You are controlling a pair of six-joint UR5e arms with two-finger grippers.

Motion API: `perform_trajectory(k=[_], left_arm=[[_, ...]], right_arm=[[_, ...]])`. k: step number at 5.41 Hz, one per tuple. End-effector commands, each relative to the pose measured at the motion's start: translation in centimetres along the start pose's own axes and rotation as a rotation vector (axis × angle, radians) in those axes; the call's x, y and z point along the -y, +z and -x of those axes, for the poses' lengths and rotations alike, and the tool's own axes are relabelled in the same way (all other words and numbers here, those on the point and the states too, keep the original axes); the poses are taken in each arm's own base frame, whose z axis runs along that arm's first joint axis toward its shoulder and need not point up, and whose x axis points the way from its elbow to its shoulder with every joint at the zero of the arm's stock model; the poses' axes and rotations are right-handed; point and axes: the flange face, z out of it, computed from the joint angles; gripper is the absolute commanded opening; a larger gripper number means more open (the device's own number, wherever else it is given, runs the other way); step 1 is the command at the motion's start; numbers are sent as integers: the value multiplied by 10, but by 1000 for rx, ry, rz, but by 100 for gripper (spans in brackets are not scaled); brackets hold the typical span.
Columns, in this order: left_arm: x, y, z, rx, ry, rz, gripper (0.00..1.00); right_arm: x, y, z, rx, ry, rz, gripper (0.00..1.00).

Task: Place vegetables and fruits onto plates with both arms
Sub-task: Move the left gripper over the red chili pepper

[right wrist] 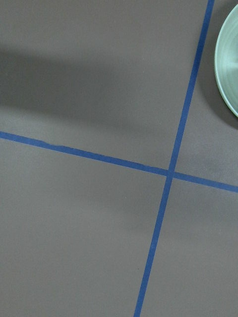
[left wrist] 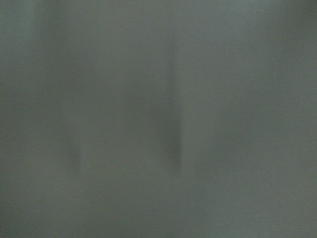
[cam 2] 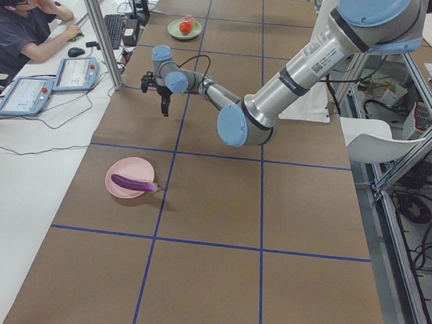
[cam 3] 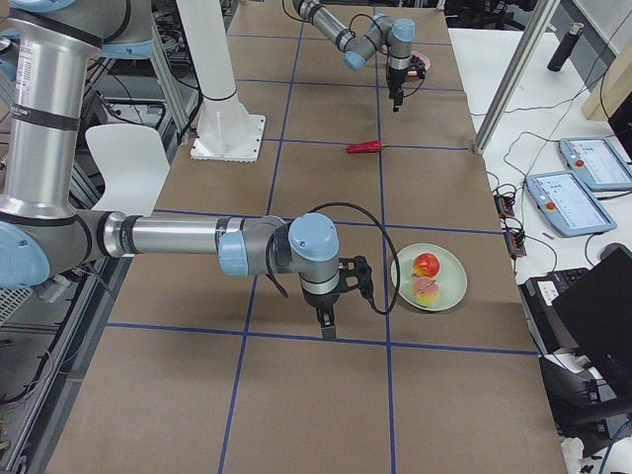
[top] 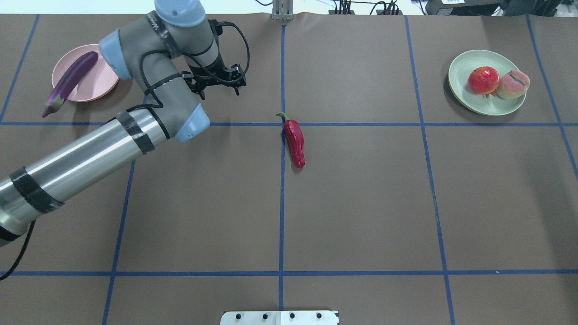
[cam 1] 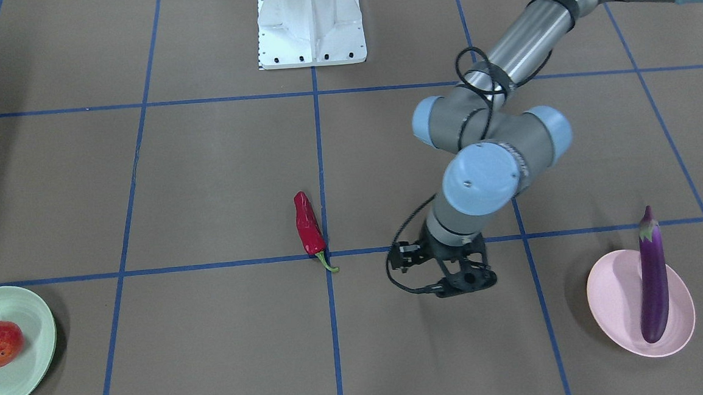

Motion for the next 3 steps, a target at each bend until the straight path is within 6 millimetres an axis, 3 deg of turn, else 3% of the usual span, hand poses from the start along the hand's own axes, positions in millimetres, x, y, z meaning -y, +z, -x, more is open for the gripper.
perform_trajectory(k=[1, 2, 3], left_arm=[[-74, -2, -93, 3, -78, 16, 100], [-91, 1, -135, 9, -111, 38, 100], [-97, 9, -152, 30, -116, 15, 100]], right_arm=[[0, 0, 0, -1, -2, 2, 100], [1, 1, 1, -1, -2, 3, 100], [0, 2, 1, -2, -2, 5, 100]])
